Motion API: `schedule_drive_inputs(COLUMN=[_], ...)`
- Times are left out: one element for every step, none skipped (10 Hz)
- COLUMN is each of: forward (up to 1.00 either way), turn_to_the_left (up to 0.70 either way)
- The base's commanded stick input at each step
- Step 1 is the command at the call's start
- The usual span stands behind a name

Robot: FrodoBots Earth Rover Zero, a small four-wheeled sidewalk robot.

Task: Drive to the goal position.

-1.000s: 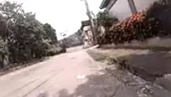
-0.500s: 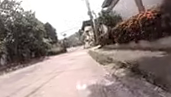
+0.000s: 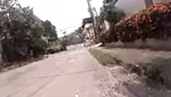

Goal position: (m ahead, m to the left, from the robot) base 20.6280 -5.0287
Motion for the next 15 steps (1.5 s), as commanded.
schedule_drive_inputs(forward=[1.00, 1.00, 1.00, 1.00, 1.00, 1.00, 1.00, 1.00, 1.00, 1.00, 1.00, 1.00, 1.00, 1.00, 1.00], turn_to_the_left=[0.03, 0.03, 0.03, 0.02, 0.03, 0.04, 0.04, 0.04, 0.02, 0.02, 0.03, 0.02, 0.00, 0.00, 0.00])
